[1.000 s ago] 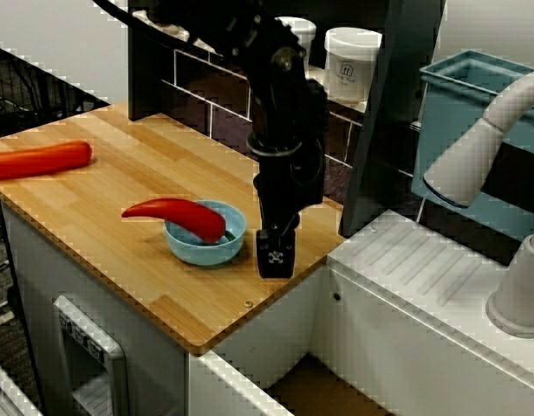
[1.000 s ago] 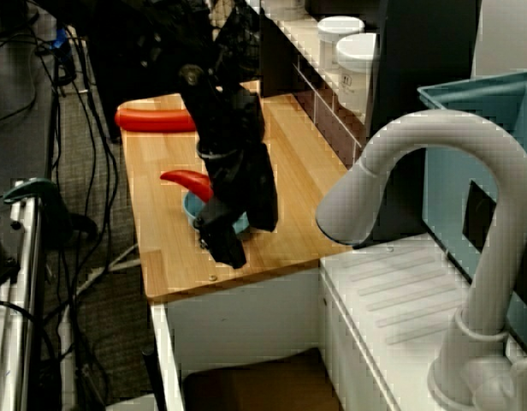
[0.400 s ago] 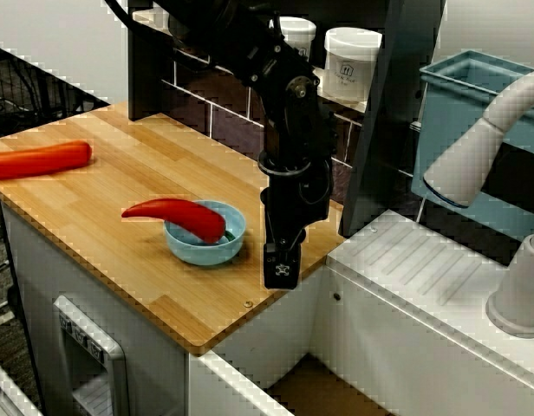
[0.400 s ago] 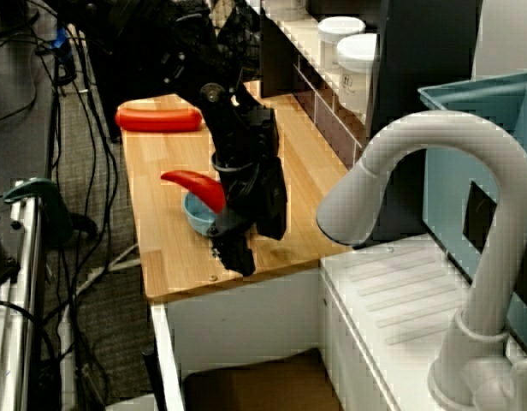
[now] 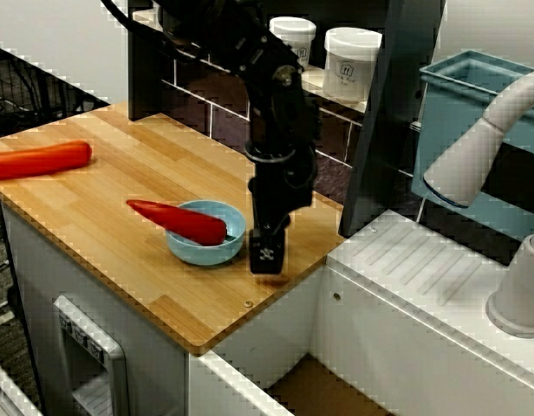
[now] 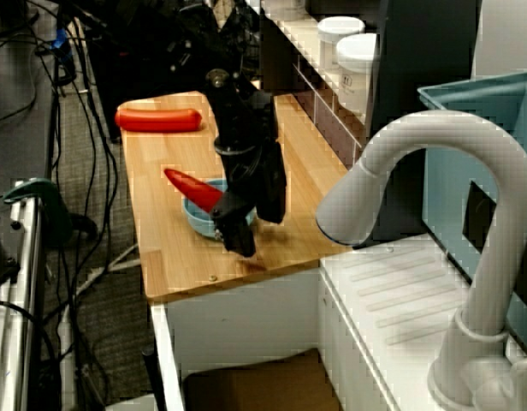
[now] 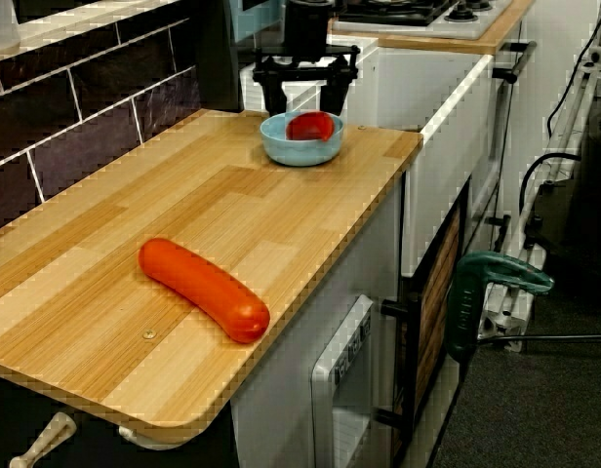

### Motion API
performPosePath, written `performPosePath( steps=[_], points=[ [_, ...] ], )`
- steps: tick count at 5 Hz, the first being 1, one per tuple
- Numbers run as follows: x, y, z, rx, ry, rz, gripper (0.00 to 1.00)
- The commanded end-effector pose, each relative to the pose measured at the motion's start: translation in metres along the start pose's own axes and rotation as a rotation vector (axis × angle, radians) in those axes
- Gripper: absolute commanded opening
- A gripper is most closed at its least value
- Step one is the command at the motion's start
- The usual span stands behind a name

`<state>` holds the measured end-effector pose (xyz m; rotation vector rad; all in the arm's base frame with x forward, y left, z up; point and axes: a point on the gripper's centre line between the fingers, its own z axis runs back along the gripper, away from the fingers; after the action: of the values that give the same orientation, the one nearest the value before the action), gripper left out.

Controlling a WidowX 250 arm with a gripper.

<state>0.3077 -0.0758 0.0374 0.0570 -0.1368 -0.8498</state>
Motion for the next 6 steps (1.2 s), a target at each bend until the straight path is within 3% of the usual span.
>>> performPosePath(
  steps=[1, 3, 6],
  points=[
    [-0.024, 0.028, 0.024, -0.007, -0.021, -0.048, 1.0],
    [-0.049, 0.045, 0.039, -0.049, -0.014, -0.051, 1.0],
    [-0.061, 0.057, 0.066, -0.062, -0.043, 0.013, 1.0]
  ],
)
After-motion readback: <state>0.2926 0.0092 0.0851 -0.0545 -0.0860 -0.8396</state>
